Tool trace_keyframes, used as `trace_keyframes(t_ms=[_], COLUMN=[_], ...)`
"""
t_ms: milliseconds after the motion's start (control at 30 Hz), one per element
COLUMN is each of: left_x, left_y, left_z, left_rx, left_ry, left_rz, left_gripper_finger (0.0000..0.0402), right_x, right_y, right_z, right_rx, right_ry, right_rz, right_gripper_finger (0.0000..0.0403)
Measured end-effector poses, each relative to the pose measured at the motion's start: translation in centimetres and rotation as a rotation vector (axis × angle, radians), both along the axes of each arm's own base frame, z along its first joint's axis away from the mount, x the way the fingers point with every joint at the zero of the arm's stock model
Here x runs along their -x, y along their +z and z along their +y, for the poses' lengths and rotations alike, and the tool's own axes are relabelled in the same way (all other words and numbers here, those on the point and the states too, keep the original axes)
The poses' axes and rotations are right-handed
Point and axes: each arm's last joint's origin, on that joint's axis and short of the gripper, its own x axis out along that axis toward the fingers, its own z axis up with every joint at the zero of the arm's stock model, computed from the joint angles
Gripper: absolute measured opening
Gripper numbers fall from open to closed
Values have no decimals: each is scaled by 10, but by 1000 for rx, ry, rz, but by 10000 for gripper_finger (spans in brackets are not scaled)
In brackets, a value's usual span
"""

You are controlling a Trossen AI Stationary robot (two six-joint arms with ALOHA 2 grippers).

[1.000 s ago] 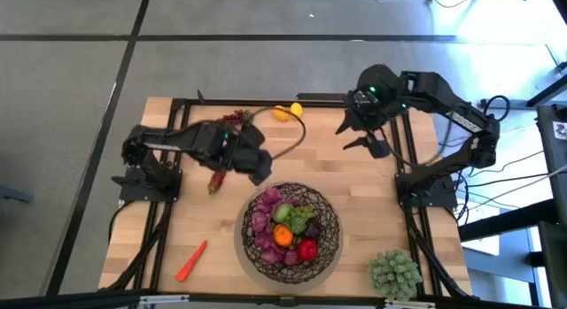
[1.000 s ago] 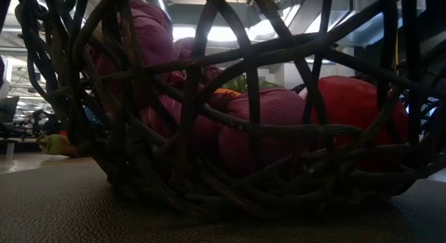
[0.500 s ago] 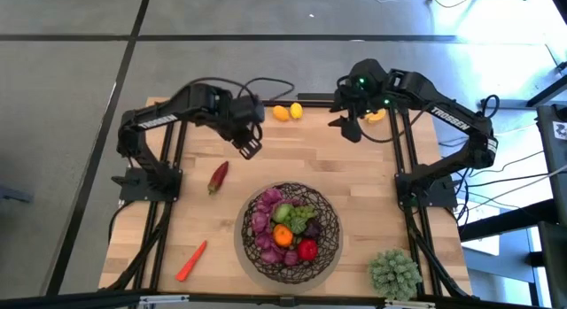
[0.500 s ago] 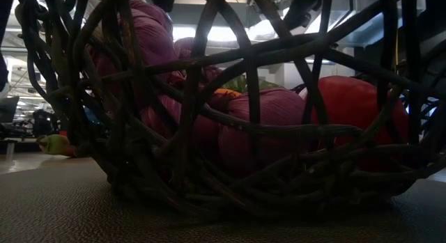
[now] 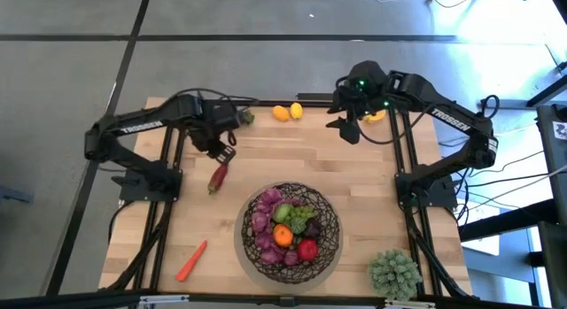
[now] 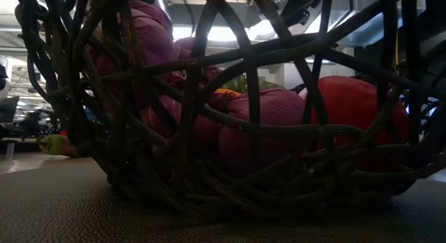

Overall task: Build produce basket
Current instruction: Put the chili pepper into the mesh basket

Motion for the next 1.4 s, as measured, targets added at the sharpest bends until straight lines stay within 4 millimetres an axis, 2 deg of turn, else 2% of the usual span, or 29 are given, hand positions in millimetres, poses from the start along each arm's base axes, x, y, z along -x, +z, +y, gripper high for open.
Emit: trace_keyframes(t_ms=[100, 300, 633, 833, 1000, 1200, 1400], left_x=[7, 5, -10, -2, 0, 5, 7], left_y=[-18, -51, -104, -132, -142, -148, -149], left_z=[-5, -9, 2, 10, 19, 24, 29], left_rx=[22, 81, -6, -88, -157, -126, -109], left_ry=[39, 84, 72, 49, 29, -5, -112], left_rz=[53, 49, -103, -88, -105, -107, -112], left_gripper_finger=[98, 98, 98, 98, 98, 98, 98], right_x=[-1, -3, -3, -3, -3, -3, -3], right_y=[0, 0, 0, 0, 0, 0, 0], right_z=[3, 7, 8, 8, 8, 8, 8], right_rx=[1, 1, 1, 2, 2, 2, 3], right_ry=[13, 33, 38, 38, 38, 38, 39], right_rz=[1, 1, 1, 1, 0, 0, 0], right_gripper_finger=[211, 211, 211, 211, 211, 211, 211])
